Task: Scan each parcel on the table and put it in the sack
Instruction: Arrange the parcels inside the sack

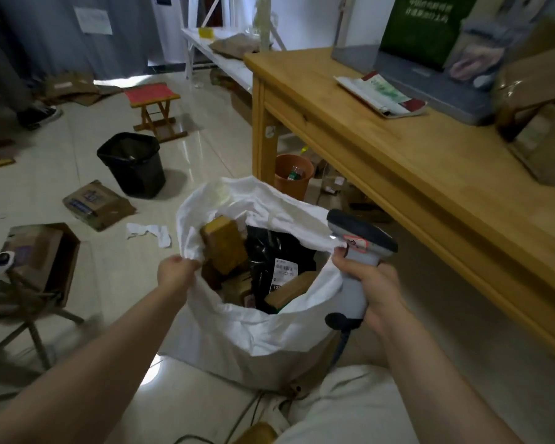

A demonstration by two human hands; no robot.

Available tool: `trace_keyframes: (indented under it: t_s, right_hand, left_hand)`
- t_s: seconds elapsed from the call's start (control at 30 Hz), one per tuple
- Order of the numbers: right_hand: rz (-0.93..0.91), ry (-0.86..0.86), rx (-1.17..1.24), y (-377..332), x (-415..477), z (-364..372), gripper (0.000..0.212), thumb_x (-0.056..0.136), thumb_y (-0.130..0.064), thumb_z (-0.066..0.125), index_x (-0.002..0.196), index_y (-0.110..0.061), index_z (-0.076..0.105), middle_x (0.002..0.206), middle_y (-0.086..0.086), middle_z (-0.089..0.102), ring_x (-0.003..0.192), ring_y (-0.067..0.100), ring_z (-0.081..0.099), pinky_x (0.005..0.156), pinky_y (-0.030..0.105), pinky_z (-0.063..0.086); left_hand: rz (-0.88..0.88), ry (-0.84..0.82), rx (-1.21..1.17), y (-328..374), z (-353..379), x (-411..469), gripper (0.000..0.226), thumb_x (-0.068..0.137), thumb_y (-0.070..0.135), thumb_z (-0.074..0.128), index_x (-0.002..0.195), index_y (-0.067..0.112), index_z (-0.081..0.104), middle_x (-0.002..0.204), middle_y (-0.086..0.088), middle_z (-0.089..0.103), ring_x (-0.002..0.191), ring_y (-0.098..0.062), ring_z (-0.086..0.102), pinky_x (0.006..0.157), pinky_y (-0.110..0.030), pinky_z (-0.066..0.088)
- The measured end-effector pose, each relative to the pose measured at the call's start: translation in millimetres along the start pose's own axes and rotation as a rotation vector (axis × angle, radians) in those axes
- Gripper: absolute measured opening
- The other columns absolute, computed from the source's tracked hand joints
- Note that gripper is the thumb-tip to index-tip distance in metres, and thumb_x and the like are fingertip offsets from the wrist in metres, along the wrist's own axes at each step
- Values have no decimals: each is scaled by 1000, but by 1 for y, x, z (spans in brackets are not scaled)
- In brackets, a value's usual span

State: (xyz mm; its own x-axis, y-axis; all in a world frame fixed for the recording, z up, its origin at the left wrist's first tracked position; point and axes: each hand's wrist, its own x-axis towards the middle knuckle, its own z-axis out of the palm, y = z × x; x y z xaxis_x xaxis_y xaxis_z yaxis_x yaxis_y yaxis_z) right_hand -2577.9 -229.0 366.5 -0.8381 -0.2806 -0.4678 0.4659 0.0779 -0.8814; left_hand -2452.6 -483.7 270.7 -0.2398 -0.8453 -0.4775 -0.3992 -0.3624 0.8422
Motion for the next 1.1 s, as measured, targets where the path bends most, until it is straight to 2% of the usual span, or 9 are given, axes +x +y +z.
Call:
trace_keyframes:
  t_s: [0.1,0.27,0.33,0.43,0.53,0.67,0.83,1.03,1.1]
  right_hand:
    - [-44,-54,104,2,-8,-3,54,53,-18,86,103,-8,69,98,13,72,91,33,67,84,48,55]
    - [-8,23,14,16,-14,1,26,67,-8,82,88,-9,67,81,8,69,78,27,66,71,38,54]
    - [41,85,-22,24,-10,2,29,70,-9,81,94,-5,65,84,11,67,77,28,64,66,36,52]
    - [83,169,-51,26,-10,-5,27,73,-9,79,92,-5,61,93,14,66,87,33,64,80,44,53]
    - [78,217,-28,20,-14,-17,24,77,-7,76,87,-8,54,92,11,61,92,32,60,85,42,49]
    - [63,234,-5,15,-23,-23,24,76,-6,76,79,-11,53,101,15,63,98,34,60,94,45,48]
    - [57,173,75,-1,-40,-35,27,77,-13,77,94,-3,59,101,15,65,92,30,63,82,40,54]
    - [112,-82,583,-56,-70,-59,20,84,-17,66,89,2,61,62,13,67,45,15,62,58,35,60]
    - [85,-119,777,-85,-77,-75,27,86,-19,63,102,3,61,56,10,63,39,11,57,49,32,58]
  left_hand:
    - [-13,57,-8,-13,-28,-5,11,83,0,65,91,2,58,84,-14,56,81,-30,54,79,-40,48]
    - [-277,67,270,-100,-95,5,18,85,-2,65,81,-17,56,65,-20,54,48,-25,51,42,-23,43]
    - [-243,37,346,-104,-93,19,25,83,4,69,88,-19,60,71,-22,60,58,-30,56,55,-30,50]
    - [-143,47,467,-79,-63,25,49,77,23,79,105,-9,56,103,-27,60,91,-40,59,82,-44,51]
    - [91,118,796,-48,-27,1,70,76,42,76,131,11,45,128,-20,47,118,-40,48,97,-48,43]
    - [413,-100,893,-29,24,-34,71,82,38,67,144,25,36,149,-11,30,138,-32,26,114,-47,18]
    - [508,-324,873,-4,74,-69,63,86,43,61,144,33,38,148,-5,38,137,-27,31,115,-48,18]
    - [726,-416,741,73,126,-126,55,87,41,61,138,24,50,144,-4,48,132,-26,43,110,-48,33]
    - [827,-465,704,102,145,-148,55,82,47,58,132,24,56,137,-5,55,123,-26,52,101,-46,43]
